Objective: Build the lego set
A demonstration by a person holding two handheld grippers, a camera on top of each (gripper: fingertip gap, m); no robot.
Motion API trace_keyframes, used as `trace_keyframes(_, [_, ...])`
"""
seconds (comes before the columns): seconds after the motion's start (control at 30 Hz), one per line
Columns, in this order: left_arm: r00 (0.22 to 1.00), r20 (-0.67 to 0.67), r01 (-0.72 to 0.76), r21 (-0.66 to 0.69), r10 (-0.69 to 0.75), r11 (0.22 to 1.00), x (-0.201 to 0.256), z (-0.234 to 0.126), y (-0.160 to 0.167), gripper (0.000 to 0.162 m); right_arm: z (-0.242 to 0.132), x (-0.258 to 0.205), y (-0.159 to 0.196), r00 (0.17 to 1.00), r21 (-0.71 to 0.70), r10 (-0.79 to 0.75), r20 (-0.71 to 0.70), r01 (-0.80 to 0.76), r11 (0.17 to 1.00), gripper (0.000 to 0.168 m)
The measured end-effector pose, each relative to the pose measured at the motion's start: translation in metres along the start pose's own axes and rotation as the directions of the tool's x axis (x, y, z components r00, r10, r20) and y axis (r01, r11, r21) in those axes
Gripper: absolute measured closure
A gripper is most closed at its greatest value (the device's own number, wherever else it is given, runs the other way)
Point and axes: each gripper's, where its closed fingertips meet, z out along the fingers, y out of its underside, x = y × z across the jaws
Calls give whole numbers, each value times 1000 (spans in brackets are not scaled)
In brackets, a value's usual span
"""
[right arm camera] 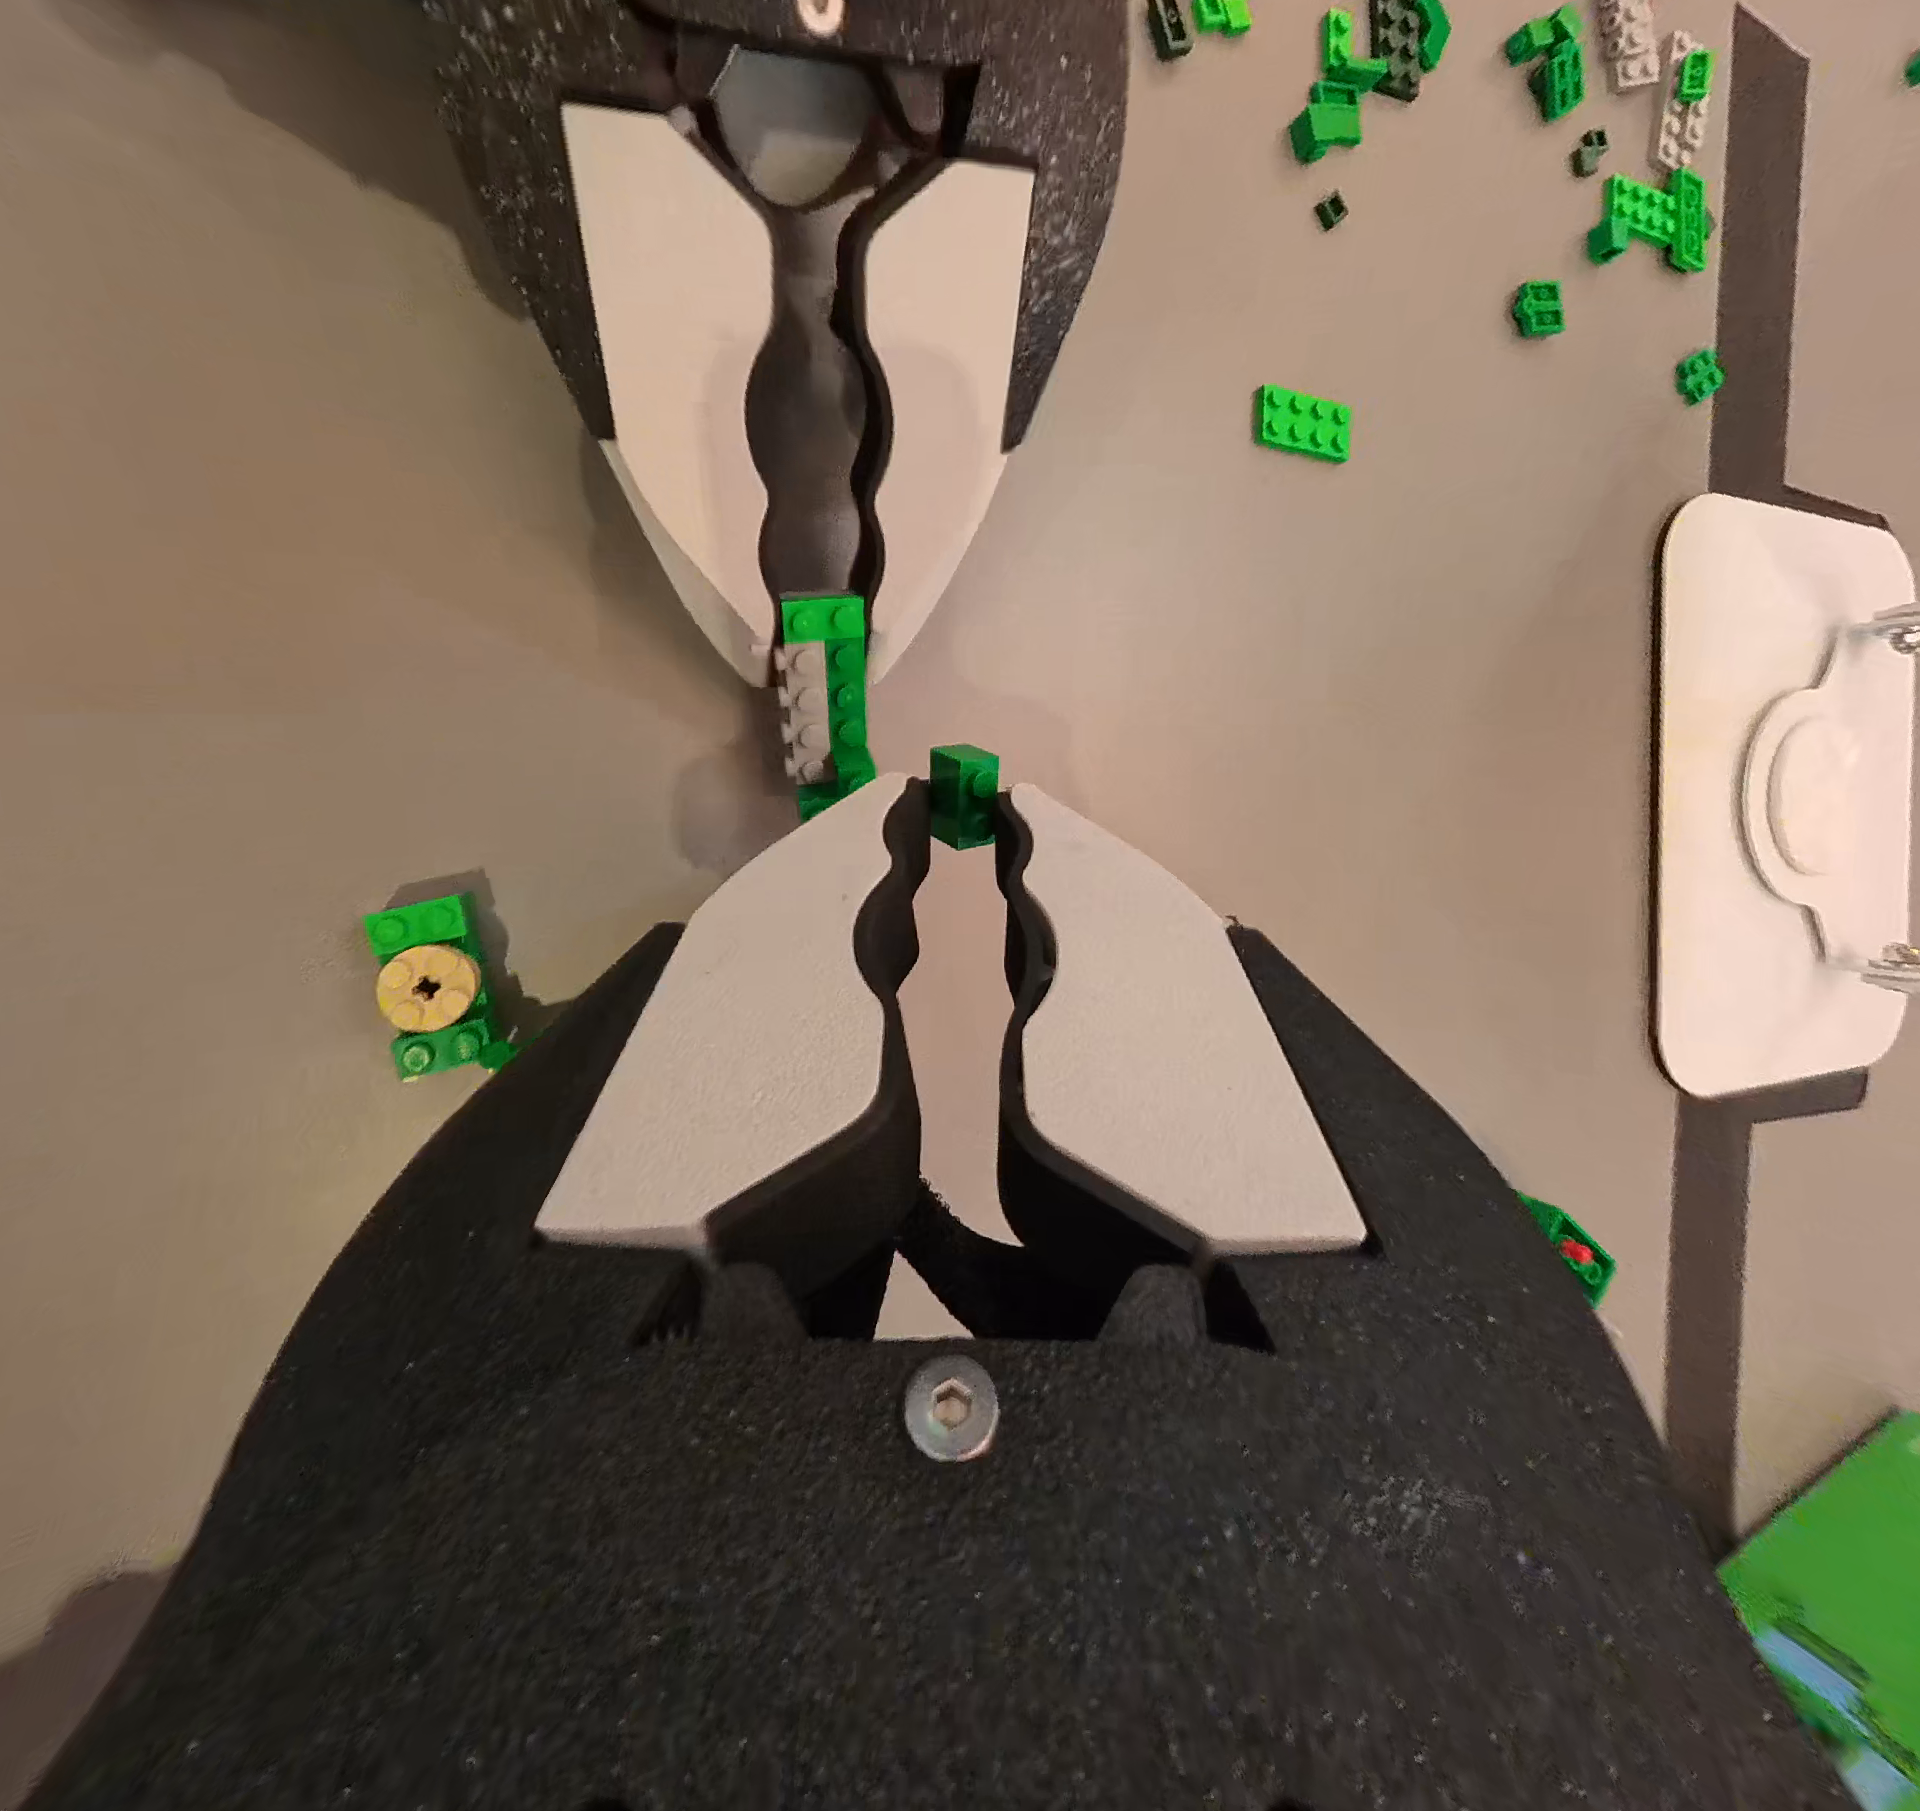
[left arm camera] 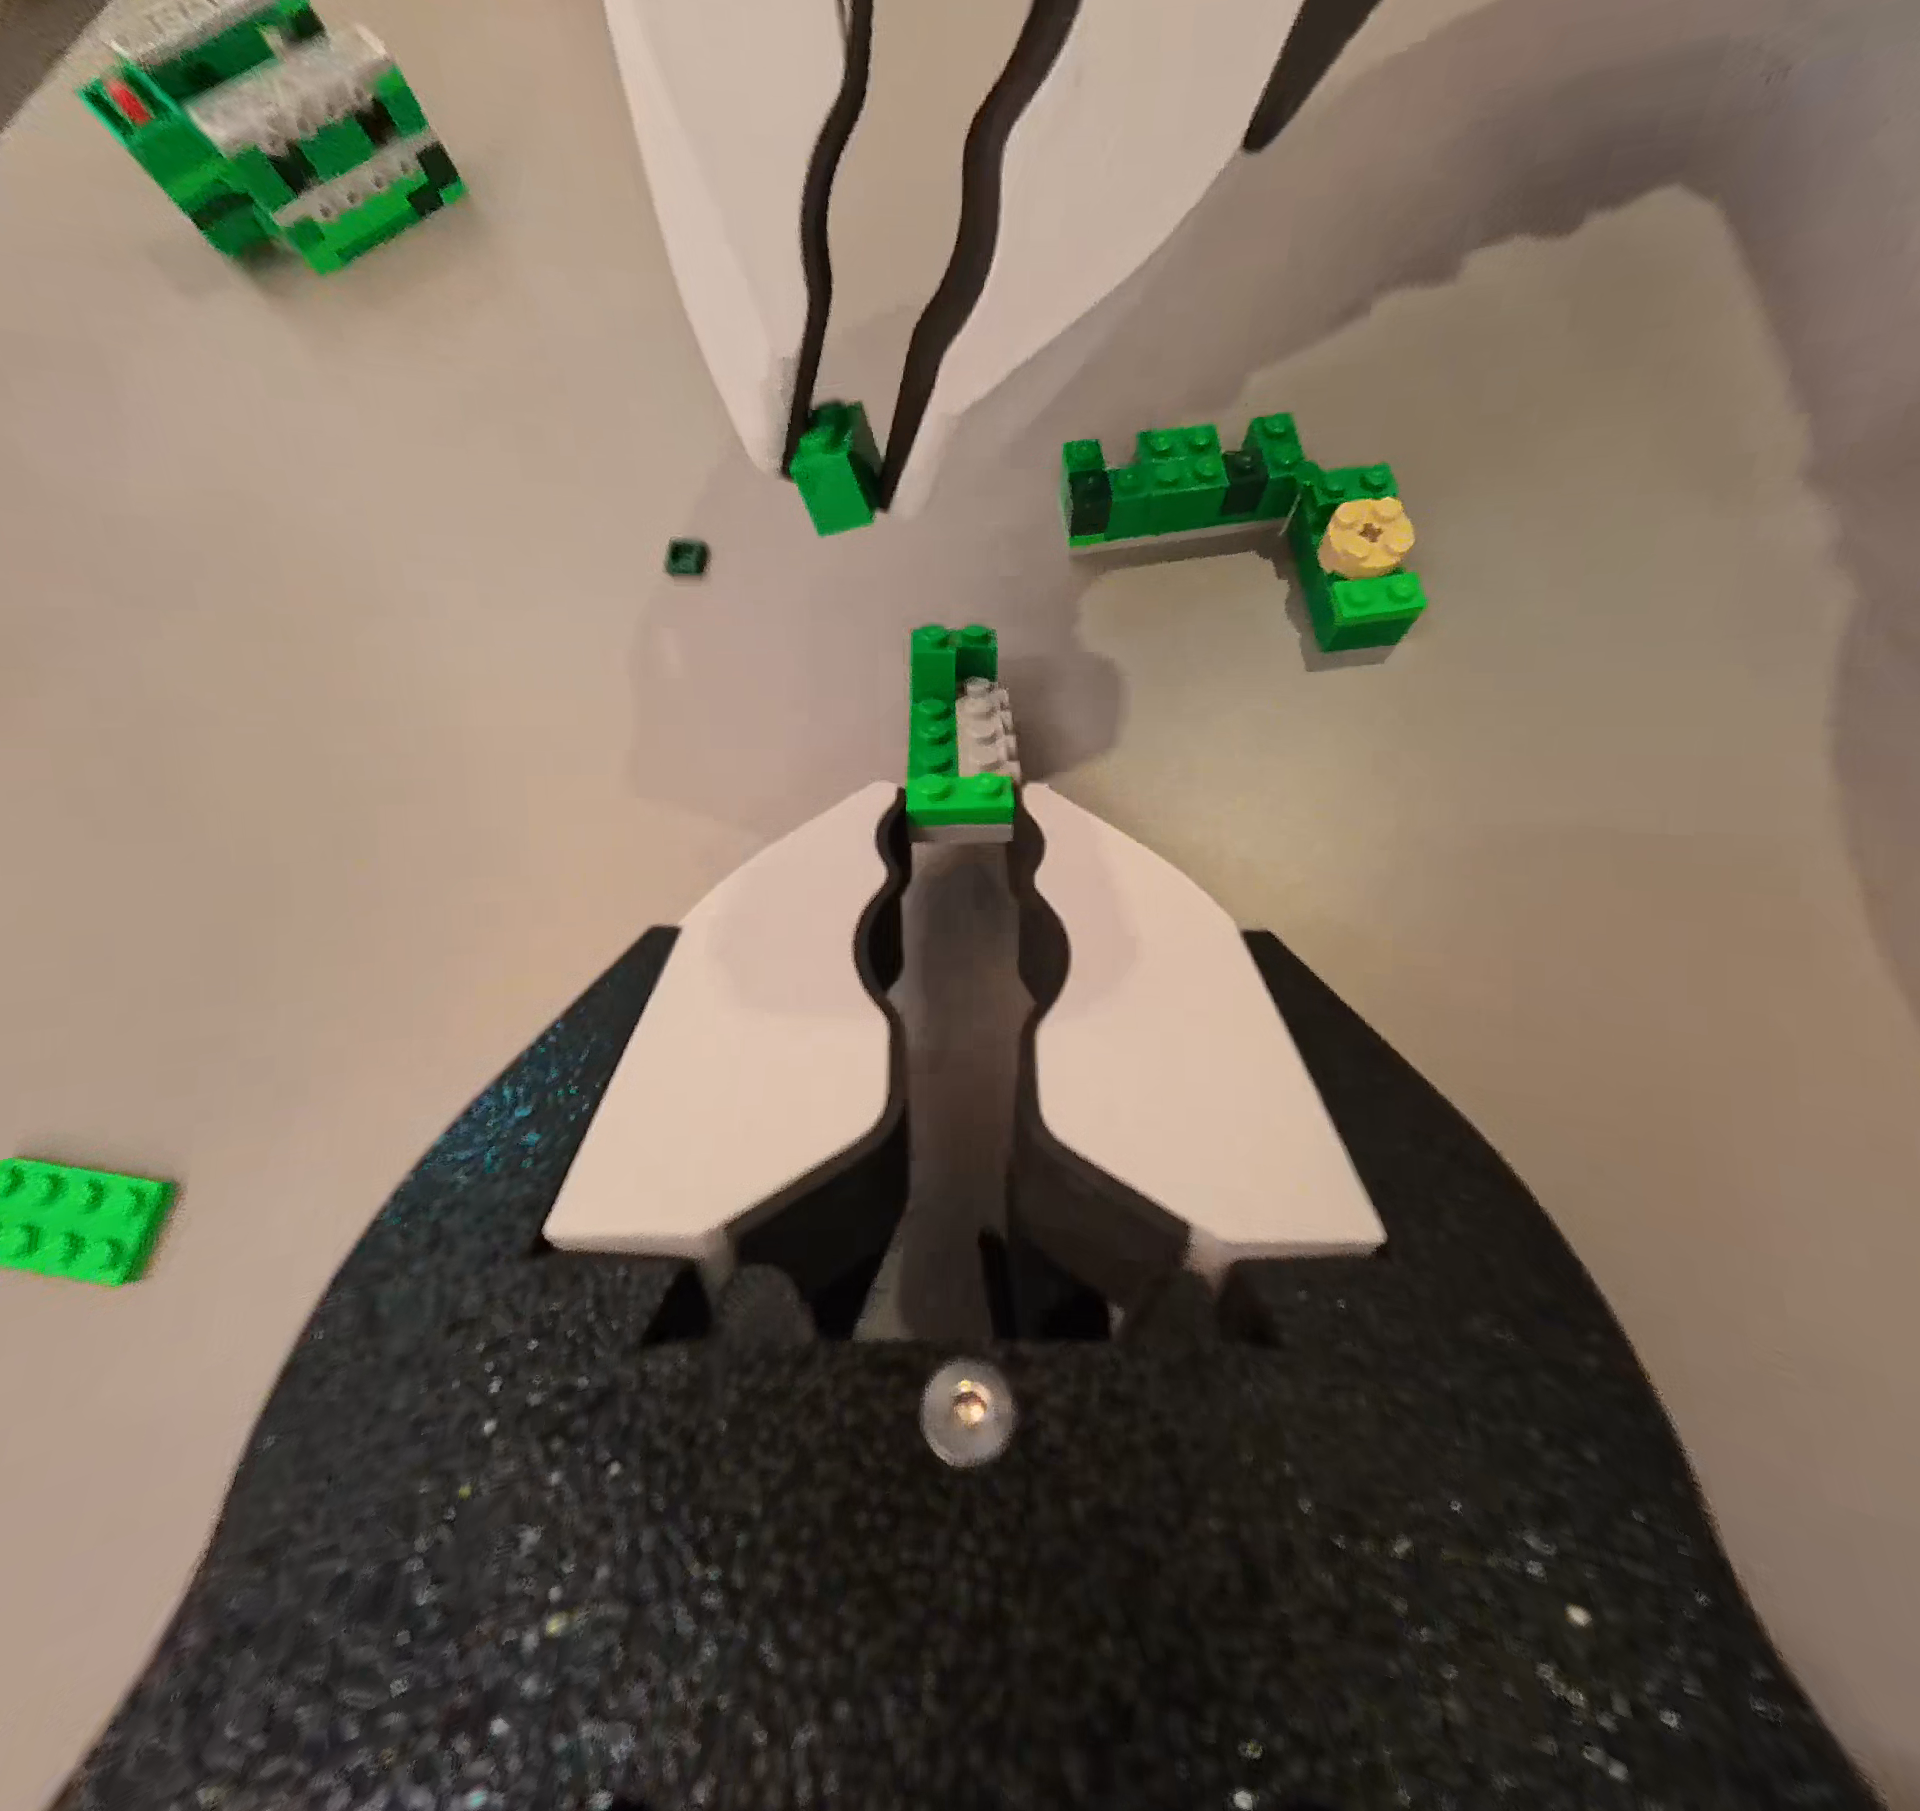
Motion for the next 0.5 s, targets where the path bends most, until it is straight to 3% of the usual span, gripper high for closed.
trace_keyframes(0.2, [998,-29,50,-64,-52,997,-1,0,14,144,12,0,3,997,71,54,49,-57,996,157])
trace_keyframes(0.3, [998,-17,57,-76,-58,995,-3,-5,18,131,18,-2,7,994,83,56,97,-64,995,157])
trace_keyframes(0.5, [993,106,69,-96,-59,993,-18,-20,28,125,34,3,25,993,-48,-9,120,15,999,157])
